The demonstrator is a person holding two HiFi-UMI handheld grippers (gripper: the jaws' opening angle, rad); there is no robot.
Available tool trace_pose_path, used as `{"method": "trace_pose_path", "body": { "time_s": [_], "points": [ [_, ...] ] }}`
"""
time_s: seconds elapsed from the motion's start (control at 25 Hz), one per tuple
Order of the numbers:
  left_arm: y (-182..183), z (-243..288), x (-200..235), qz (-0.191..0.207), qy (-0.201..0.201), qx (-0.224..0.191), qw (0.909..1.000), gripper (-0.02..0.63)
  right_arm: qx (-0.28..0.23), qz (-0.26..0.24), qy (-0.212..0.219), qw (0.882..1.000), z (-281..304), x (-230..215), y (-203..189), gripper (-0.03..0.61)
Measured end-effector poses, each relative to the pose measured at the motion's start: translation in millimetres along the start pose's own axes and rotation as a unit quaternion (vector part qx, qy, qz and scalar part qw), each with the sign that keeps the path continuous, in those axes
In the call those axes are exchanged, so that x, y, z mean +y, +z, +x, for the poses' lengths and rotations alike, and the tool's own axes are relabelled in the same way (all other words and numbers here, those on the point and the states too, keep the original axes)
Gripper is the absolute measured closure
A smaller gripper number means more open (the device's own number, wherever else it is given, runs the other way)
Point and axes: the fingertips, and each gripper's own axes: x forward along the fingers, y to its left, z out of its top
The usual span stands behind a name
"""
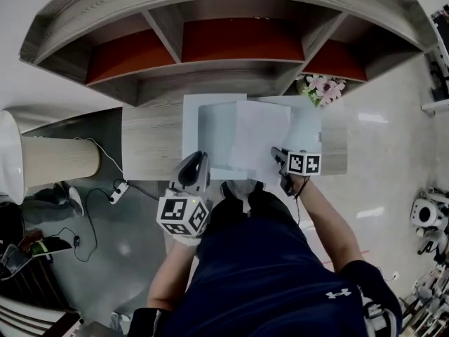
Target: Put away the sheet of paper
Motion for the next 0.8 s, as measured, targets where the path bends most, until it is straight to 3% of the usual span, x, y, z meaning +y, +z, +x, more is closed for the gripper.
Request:
{"method": "trace_pose_path", "body": {
  "time_s": [0.44, 0.8],
  "points": [
    [-65.6, 24.4, 50.6, 0.054, 0.045, 0.069, 0.9951, 0.553, 0.025, -0.002, -0.021, 0.999, 13.6, 1.4, 5.3, 0.563],
    [-91.7, 32.2, 99.1, 0.075, 0.092, 0.084, 0.9894, 0.553, 0.056, -0.027, -0.002, 0.998, 34.5, 25.2, 8.3, 0.563]
  ]
}}
